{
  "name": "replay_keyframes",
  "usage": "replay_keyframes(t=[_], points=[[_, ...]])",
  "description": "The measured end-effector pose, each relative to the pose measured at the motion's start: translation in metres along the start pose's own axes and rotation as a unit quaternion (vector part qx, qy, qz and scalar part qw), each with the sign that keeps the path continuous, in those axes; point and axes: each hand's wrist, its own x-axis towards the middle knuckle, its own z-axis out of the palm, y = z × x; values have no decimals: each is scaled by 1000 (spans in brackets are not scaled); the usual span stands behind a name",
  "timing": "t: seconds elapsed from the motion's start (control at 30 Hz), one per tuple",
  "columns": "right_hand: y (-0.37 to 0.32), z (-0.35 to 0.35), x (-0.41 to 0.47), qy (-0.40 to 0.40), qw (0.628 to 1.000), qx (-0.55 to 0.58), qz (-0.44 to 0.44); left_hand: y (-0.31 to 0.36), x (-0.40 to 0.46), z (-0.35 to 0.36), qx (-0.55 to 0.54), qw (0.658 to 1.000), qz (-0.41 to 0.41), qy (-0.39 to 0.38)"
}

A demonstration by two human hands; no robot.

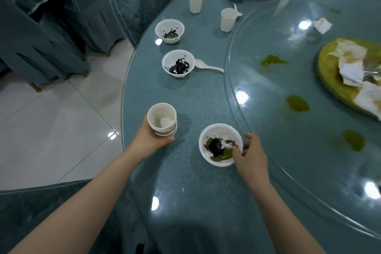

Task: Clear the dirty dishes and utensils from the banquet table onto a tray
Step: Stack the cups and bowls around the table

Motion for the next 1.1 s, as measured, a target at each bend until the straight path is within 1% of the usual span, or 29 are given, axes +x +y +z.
replay_keyframes(t=[0.1, 0.17, 0.27, 0.37, 0.43, 0.5, 0.57, 0.7, 0.83, 1.0, 1.1], points=[[7, 4, 2, -59, 997, 7, 44, -2, 0, 7, -7, 1000, -8, 14], [8, 7, 2, -74, 996, 11, 52, -1, -3, 6, -4, 1000, 2, 25], [2, 11, -3, -81, 996, 5, 34, -3, -14, -8, 0, 999, 11, 44], [-13, 20, -6, -95, 995, 10, 11, -4, -29, -38, -8, 998, 14, 60], [-30, 30, -13, -110, 994, 23, -4, -4, -46, -66, -16, 996, 11, 89], [-49, 42, -24, -134, 989, 62, -15, -6, -67, -93, -20, 992, 6, 128], [-69, 55, -39, -159, 983, 85, -43, -7, -93, -121, -14, 985, 9, 173], [-109, 82, -76, -211, 969, 85, -95, -10, -151, -179, -20, 965, 15, 260], [-147, 112, -128, -251, 954, 108, -121, -20, -223, -244, 11, 939, 35, 341], [-184, 153, -216, -284, 940, 133, -137, -52, -330, -327, 6, 910, 59, 410], [-200, 177, -281, -289, 934, 149, -145, -76, -400, -371, -4, 893, 68, 445]])
